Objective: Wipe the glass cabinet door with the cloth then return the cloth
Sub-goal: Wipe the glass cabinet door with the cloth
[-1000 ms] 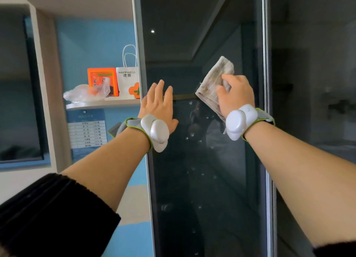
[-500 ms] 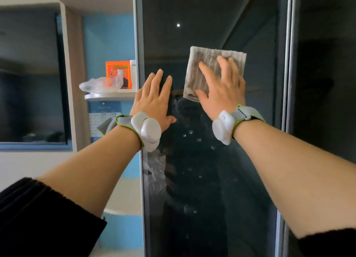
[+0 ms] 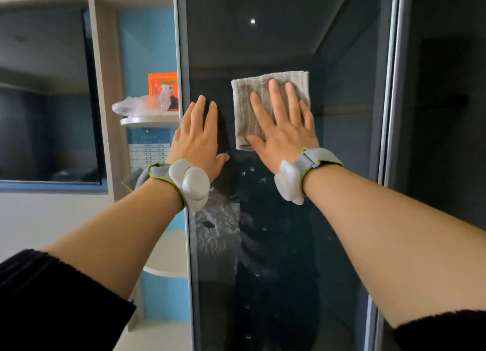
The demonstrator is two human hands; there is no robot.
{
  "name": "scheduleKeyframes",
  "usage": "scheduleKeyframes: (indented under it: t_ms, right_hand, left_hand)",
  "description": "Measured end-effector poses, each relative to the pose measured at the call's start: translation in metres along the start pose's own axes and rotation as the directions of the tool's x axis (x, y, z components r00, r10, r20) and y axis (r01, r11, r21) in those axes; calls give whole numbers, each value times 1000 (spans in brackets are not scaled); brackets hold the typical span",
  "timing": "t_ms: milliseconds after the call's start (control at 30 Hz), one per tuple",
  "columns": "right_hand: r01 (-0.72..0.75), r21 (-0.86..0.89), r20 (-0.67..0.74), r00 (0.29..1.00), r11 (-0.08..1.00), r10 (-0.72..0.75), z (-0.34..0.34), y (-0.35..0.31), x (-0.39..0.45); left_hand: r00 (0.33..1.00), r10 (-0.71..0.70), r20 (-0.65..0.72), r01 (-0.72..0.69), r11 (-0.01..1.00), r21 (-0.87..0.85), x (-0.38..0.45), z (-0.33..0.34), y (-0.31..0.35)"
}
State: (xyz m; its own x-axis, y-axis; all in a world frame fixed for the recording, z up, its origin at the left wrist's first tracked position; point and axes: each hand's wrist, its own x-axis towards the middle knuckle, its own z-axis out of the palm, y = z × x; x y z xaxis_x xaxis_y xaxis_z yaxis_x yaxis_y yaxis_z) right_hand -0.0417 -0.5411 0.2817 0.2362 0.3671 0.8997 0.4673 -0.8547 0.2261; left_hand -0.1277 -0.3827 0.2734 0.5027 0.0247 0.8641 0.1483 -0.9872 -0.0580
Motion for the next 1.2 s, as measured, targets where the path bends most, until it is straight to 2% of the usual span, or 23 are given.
scheduleKeyframes:
  t_ms: [67, 233, 400, 467, 667, 833, 1000, 1200]
  right_hand:
    - [-23, -6, -4, 1000, 1000, 23, 0, 15, -8]
    - [-221, 4, -75, 972, 975, 221, -4, 56, -25]
    - [-318, 27, -92, 943, 948, 319, 4, 33, -21]
    - [-300, 24, -73, 951, 954, 301, 8, 15, -21]
    - [-122, -23, 39, 992, 992, 123, 20, -36, -34]
    - [-76, -27, 49, 996, 997, 77, 14, -26, -43]
    - [-275, -21, 6, 961, 961, 275, 5, 4, -51]
    - [-349, -22, -25, 937, 937, 348, 7, -9, -43]
  left_hand:
    - [1000, -12, 1, 12, 1000, -4, -3, 1, 0]
    - [1000, -16, 21, 16, 1000, -6, -12, 3, 1]
    - [998, 11, 67, -9, 1000, -25, -19, 8, -4]
    - [998, 12, 69, -10, 999, -32, -22, 10, -7]
    - [998, 31, 47, -28, 997, -77, -28, 16, -15]
    - [998, 43, 50, -38, 996, -82, -34, 20, -14]
    - [997, 66, 37, -63, 996, -59, -39, 22, -12]
    - [999, 46, 21, -45, 998, -53, -35, 22, -14]
